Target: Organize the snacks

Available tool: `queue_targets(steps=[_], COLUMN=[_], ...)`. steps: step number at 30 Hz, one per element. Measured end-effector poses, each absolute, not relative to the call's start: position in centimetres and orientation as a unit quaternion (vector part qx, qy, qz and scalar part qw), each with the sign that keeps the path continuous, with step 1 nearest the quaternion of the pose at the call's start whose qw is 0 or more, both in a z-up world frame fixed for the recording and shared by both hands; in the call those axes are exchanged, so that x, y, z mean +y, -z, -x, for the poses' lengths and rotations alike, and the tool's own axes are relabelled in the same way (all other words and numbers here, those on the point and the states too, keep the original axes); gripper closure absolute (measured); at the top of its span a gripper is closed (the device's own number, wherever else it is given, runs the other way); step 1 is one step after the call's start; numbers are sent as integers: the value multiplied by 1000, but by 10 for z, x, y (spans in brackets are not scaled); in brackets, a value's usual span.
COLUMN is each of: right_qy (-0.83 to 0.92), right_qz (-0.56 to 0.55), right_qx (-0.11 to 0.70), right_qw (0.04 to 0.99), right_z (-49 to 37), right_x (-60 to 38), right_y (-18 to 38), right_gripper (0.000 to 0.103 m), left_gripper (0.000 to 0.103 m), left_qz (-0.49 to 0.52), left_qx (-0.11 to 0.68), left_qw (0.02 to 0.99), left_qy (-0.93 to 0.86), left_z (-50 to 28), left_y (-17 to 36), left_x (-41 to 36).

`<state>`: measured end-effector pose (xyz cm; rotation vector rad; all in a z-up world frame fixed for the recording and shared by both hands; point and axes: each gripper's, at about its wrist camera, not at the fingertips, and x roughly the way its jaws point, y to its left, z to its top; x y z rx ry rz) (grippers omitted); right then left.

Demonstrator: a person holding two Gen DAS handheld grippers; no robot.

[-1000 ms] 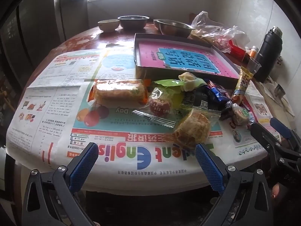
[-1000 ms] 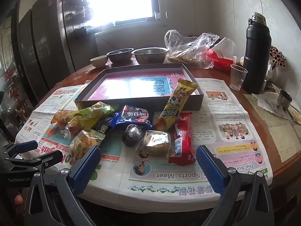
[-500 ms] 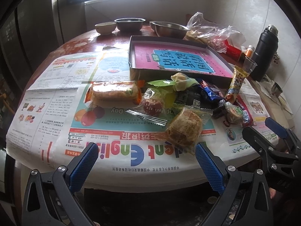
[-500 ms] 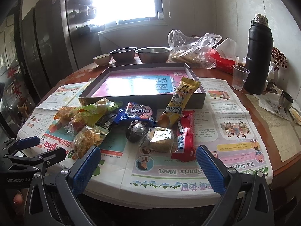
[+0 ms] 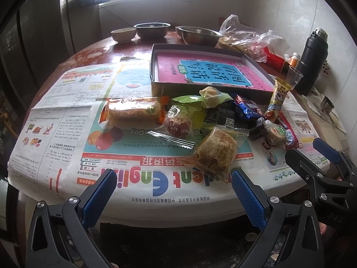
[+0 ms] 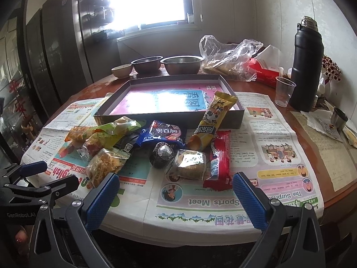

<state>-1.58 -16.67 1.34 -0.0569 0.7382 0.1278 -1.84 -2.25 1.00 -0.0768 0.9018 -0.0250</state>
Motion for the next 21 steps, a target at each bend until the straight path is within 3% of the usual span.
queue_targets(steps=[21], right_qy=[-65], right_qz=[27], right_qx=[364], right_qw=[929], right_z=[16], right_x=[-164], right_y=[-11], right_gripper=[1], left_gripper=[1], left_qz=[40], left_qx=[440], left_qw=[897], left_qy=[15], left_z=[18], left_y=[-6], left_x=[-21])
